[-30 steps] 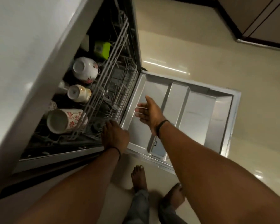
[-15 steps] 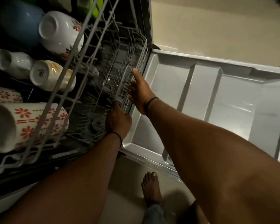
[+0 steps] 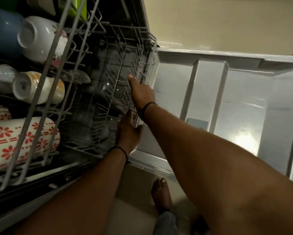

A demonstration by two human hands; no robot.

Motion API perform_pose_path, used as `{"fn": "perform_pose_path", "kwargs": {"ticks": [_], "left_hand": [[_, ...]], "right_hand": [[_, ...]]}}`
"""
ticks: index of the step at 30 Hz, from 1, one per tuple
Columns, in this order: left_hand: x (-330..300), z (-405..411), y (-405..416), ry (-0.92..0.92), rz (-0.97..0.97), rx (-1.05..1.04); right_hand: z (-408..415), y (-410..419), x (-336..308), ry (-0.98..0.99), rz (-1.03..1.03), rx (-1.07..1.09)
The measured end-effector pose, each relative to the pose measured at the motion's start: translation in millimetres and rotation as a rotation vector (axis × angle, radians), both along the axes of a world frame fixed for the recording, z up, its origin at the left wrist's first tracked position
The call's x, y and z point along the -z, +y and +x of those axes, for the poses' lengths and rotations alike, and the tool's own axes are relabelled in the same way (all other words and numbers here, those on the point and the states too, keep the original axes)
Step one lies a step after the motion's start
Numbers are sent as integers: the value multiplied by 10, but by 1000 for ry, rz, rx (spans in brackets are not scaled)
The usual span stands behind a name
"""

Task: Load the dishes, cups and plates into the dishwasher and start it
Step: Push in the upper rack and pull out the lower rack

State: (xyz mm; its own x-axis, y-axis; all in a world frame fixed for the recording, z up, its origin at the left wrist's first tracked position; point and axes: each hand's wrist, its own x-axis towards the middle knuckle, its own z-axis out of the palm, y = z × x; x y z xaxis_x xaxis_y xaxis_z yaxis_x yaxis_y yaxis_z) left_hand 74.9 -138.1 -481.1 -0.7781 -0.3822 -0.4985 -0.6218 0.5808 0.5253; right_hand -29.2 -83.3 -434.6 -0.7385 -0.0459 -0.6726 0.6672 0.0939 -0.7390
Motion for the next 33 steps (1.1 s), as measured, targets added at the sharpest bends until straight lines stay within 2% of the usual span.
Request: {"fn": "perform_pose_path", "kwargs": {"ticks": [2,8,14,22,25,30,33], "left_hand": [[-54,51,286,21,57,22],[-253,278,1183,2,91,156],[-426,471,2126,-35,254,275],[-697,651,3223,-37,367,476],[-694,705,3372,-33,348,449],[-674,717,3362,-104,352,498],[-728,730,3293,-125,317,504]], "right_hand": [[69,202,-3,-13,-5,44],[311,1139,-49,-127,-281,262],[541,2195,-225,-133,-194,445],[824,3489,-354,-131,-140,471],[844,3659,-385,-140,-179,380],[844,3663,-416,-130,-190,399],[903,3657,-411,-68,-59,441]]}}
